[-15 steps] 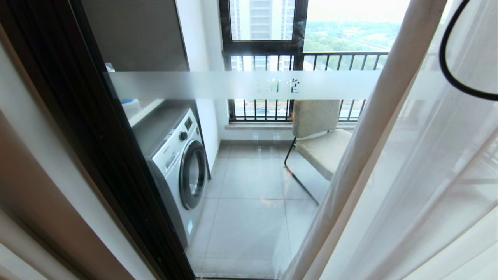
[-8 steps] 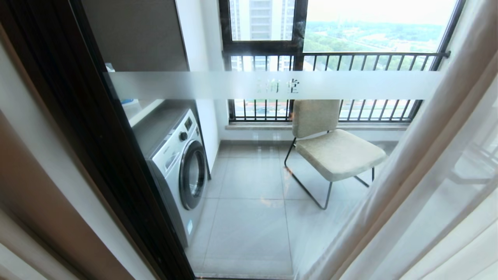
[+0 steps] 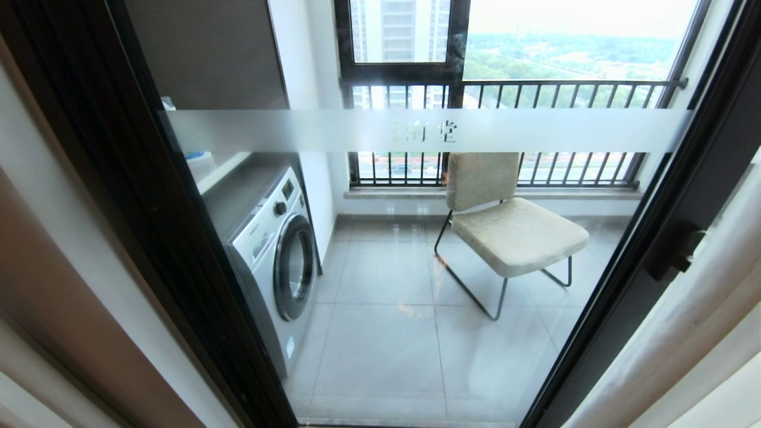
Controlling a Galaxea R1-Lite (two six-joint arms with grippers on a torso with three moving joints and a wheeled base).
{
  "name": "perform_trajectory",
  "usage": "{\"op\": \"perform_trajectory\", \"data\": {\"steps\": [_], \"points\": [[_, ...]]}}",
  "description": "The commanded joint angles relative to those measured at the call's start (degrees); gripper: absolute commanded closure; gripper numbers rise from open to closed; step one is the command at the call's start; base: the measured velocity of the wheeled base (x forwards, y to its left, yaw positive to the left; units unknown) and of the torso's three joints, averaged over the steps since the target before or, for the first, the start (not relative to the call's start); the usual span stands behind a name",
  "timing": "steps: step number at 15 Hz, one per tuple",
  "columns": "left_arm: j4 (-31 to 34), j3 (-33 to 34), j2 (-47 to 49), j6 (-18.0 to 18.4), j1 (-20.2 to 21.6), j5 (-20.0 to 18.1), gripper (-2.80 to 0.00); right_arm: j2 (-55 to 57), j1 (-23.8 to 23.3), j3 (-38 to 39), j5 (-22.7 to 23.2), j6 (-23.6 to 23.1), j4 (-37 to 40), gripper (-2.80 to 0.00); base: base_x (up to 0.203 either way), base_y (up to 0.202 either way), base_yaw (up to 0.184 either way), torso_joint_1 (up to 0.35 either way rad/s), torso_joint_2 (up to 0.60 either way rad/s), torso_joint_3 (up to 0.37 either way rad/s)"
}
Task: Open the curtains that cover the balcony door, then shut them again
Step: Close the inner curtains on both sides
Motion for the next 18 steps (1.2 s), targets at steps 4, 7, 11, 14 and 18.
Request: {"op": "perform_trajectory", "data": {"steps": [4, 7, 11, 14, 18], "points": [[0.0, 0.0, 0.0, 0.0, 0.0, 0.0, 0.0, -1.0, 0.0, 1.4, 0.1, 0.1, -0.6, 0.0, 0.0, 0.0, 0.0, 0.0, 0.0, 0.0], [0.0, 0.0, 0.0, 0.0, 0.0, 0.0, 0.0, -3.1, -0.6, 8.0, 0.3, 0.1, -0.9, 0.0, 0.0, 0.0, 0.0, 0.0, 0.0, 0.0], [0.0, 0.0, 0.0, 0.0, 0.0, 0.0, 0.0, -8.7, -12.7, 22.3, 5.3, 1.9, -0.9, 0.0, 0.0, 0.0, 0.0, 0.0, 0.0, 0.0], [0.0, 0.0, 0.0, 0.0, 0.0, 0.0, 0.0, -15.1, -23.5, 35.2, 13.0, 3.1, -0.5, 0.0, 0.0, 0.0, 0.0, 0.0, 0.0, 0.0], [0.0, 0.0, 0.0, 0.0, 0.0, 0.0, 0.0, -27.6, -25.7, 51.3, 18.0, 2.1, 0.3, 0.0, 0.0, 0.0, 0.0, 0.0, 0.0, 0.0]]}}
